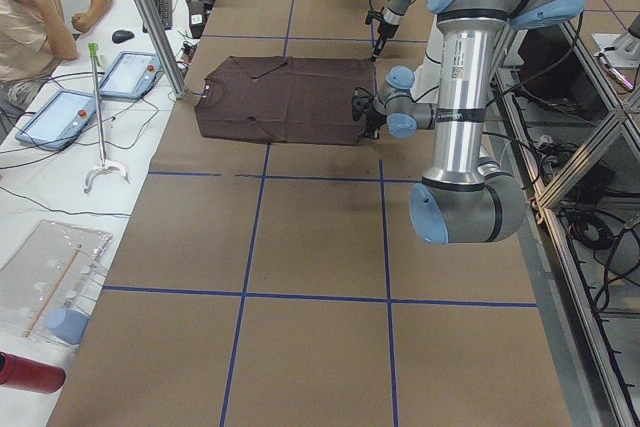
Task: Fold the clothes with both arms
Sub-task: 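Lower both grippers and pinch the hem corners, then lift the hem with both grippers and fold it toward the collar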
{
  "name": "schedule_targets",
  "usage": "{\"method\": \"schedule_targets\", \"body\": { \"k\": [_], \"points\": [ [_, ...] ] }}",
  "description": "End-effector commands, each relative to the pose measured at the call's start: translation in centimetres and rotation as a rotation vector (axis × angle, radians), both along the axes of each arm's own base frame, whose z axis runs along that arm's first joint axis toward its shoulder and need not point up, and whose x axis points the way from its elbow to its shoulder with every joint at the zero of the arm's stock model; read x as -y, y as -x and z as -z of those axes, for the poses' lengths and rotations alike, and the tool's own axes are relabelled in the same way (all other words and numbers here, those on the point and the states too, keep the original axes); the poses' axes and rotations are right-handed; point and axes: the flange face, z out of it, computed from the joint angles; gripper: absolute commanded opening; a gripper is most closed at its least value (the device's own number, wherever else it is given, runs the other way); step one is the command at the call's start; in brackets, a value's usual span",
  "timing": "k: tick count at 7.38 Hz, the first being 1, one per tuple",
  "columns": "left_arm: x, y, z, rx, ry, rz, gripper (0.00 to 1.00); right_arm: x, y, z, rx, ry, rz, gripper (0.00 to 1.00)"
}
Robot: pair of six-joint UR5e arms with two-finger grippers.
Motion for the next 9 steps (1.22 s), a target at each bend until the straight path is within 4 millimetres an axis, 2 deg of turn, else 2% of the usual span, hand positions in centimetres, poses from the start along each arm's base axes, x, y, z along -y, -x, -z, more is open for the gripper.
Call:
{"method": "schedule_targets", "body": {
  "k": [1, 2, 3, 4, 5, 6, 7, 8, 9],
  "points": [
    [-0.1, 2.6, 3.3, -0.001, -0.006, -0.008, 0.0, 1.3, -2.6, 2.8, 0.022, 0.001, -0.026, 0.0],
    [-1.3, 6.1, 7.9, 0.024, 0.026, -0.052, 0.0, 1.0, -5.8, 6.9, -0.009, 0.008, -0.015, 0.0],
    [-2.9, 11.5, 12.5, 0.02, 0.065, -0.107, 0.0, 0.2, -10.5, 12.0, -0.001, 0.045, 0.033, 0.0],
    [-4.1, 15.9, 16.3, 0.001, 0.089, -0.145, 0.0, -0.5, -15.5, 15.9, 0.013, 0.076, 0.075, 0.0],
    [-3.8, 17.6, 18.4, -0.015, 0.105, -0.151, 0.0, -0.1, -17.9, 18.2, 0.026, 0.108, 0.083, 0.0],
    [-3.1, 16.8, 19.2, -0.024, 0.109, -0.145, 0.0, 0.9, -17.6, 18.8, 0.002, 0.131, 0.07, 0.0],
    [-1.5, 15.6, 19.4, -0.002, 0.043, -0.152, 0.0, 3.0, -17.2, 20.5, 0.0, 0.108, 0.065, 0.0],
    [3.3, 15.3, 19.7, 0.038, -0.038, -0.099, 0.0, 6.6, -16.2, 22.0, -0.012, 0.068, 0.034, 0.0],
    [8.0, 15.8, 19.1, 0.099, -0.093, -0.072, 0.0, 11.2, -15.5, 22.6, -0.043, 0.077, -0.013, 0.0]
  ]
}}
